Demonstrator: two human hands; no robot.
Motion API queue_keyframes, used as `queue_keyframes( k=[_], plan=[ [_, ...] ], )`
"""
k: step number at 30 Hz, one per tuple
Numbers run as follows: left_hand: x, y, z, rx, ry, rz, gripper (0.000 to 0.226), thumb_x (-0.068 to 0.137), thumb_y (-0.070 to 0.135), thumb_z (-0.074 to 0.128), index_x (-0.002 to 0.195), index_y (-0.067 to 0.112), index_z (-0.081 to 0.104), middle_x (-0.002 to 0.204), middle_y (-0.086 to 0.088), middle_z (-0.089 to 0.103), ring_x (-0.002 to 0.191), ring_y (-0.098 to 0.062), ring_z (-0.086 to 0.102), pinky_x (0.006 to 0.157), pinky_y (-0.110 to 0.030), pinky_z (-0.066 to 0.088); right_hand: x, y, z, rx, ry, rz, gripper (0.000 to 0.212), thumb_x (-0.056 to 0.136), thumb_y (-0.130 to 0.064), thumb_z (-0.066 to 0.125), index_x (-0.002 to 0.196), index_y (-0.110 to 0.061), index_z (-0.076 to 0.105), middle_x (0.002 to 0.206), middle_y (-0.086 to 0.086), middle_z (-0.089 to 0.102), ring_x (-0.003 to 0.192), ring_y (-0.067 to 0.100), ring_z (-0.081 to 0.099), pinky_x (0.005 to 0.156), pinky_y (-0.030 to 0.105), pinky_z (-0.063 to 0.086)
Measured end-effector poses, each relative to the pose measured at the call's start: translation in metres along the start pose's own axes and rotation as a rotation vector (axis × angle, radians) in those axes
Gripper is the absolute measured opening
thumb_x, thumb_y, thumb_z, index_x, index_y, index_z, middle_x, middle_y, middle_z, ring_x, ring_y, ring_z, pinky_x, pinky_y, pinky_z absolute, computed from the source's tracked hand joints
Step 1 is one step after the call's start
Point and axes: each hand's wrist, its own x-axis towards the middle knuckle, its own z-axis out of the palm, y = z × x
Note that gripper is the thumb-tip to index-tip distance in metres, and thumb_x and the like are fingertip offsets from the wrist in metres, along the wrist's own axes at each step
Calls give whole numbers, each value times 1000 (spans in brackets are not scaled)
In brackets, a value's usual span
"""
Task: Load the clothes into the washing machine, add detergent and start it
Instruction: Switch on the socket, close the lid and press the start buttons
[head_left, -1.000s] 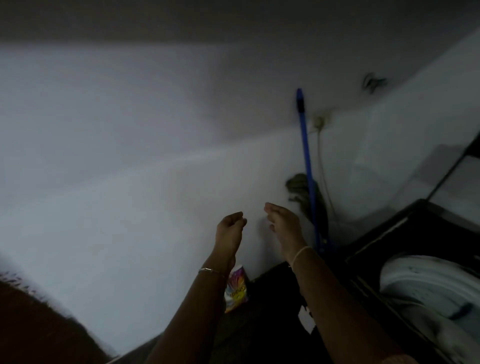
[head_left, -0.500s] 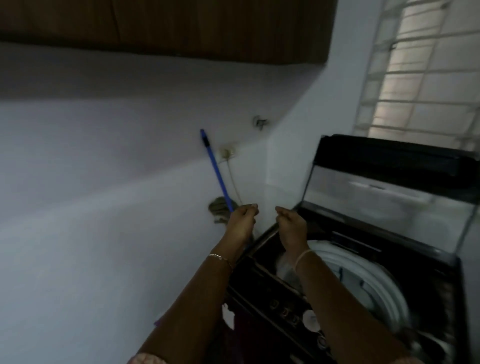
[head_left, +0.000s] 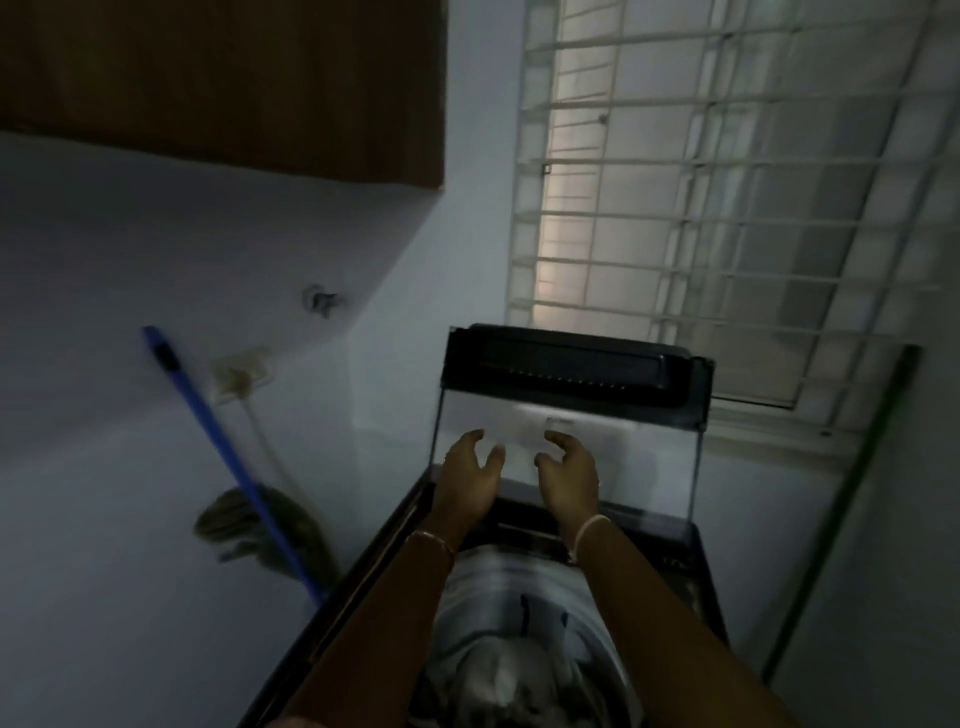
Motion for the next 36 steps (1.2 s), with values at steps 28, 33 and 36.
queue_keyframes(
  k=[28,33,36],
  plan=[
    [302,27,104,841,-63,675,67,95,61,22,147,19,30,152,-5,34,145,-24,21,115,-56,8,276,16,-8,-1087,186,-313,69,96,-59,19,153,-24,5,161,-2,2,149,16,-4,115,52,-11],
    [300,26,106,822,12,672,63,95,60,25,141,20,39,143,-5,46,138,-23,33,114,-58,13,271,14,-10,-1134,167,-316,68,97,-57,21,153,-22,4,161,-1,2,149,17,-5,116,53,-10],
    [293,29,103,809,15,665,61,95,59,26,141,20,38,142,-4,46,137,-22,33,114,-57,12,264,8,-12,-1143,157,-322,68,97,-56,22,153,-21,5,161,0,4,149,18,-4,116,54,-9]
  ],
)
